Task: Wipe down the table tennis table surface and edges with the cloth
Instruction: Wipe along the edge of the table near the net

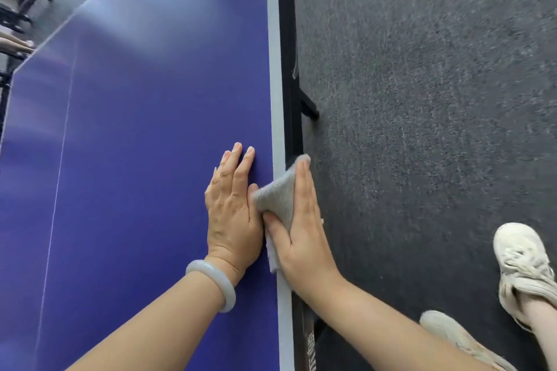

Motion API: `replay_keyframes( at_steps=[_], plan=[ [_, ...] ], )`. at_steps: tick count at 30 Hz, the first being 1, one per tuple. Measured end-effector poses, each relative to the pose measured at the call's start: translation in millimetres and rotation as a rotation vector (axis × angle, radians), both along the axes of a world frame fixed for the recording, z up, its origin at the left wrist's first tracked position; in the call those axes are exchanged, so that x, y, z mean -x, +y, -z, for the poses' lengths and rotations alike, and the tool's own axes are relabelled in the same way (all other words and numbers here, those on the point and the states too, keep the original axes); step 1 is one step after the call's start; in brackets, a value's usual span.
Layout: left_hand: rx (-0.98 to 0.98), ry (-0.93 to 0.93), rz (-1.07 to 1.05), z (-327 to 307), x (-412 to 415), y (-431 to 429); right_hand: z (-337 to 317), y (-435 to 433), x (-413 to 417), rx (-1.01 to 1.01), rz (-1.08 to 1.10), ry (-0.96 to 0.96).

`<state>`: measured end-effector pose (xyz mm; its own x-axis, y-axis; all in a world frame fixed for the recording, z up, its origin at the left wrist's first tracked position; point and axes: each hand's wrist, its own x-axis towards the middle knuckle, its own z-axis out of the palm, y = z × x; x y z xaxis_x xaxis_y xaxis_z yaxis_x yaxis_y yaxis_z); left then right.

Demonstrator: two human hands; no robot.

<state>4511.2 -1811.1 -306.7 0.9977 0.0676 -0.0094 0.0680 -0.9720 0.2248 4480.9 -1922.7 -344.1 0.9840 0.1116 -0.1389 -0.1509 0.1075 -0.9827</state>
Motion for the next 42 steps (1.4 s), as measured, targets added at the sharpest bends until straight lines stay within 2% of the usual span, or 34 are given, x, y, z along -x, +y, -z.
replay_keyframes(
  at_steps=[2, 4, 9, 11, 13, 15, 19, 21, 27, 38, 42],
  plan=[
    [-0.002, 0.015, -0.012, 1, -2, 1, 4, 1, 21, 0.002, -0.043, 0.027],
    [-0.006, 0.018, -0.01, 0, -1, 1, 2, 2, 1, 0.009, -0.044, 0.083],
    [-0.016, 0.001, 0.013, -1, -1, 2, -3, 2, -127, 0.012, 0.019, 0.148],
    [-0.027, -0.002, 0.013, 0, -1, 3, -3, 1, -148, -0.006, 0.04, 0.148],
    [-0.018, -0.006, 0.013, 0, 0, 3, -1, 4, -127, -0.01, 0.076, 0.147],
    [-0.014, -0.008, 0.016, 0, 1, 2, -3, 8, -71, 0.019, 0.127, 0.163],
    [-0.012, 0.003, 0.01, 1, 0, 4, -10, 9, 19, 0.014, 0.094, 0.227],
    [-0.009, 0.002, 0.014, 1, -1, 4, -10, 9, -5, 0.054, 0.089, 0.256],
    [-0.031, 0.026, 0.015, -3, 0, 1, -8, 7, -179, 0.1, 0.077, 0.366],
    [-0.063, 0.092, -0.004, -13, 0, -3, -13, 5, -177, 0.177, 0.001, 0.305],
    [-0.007, 0.017, -0.002, -24, -40, -2, -10, 3, -176, 0.201, 0.016, 0.295]
  ],
)
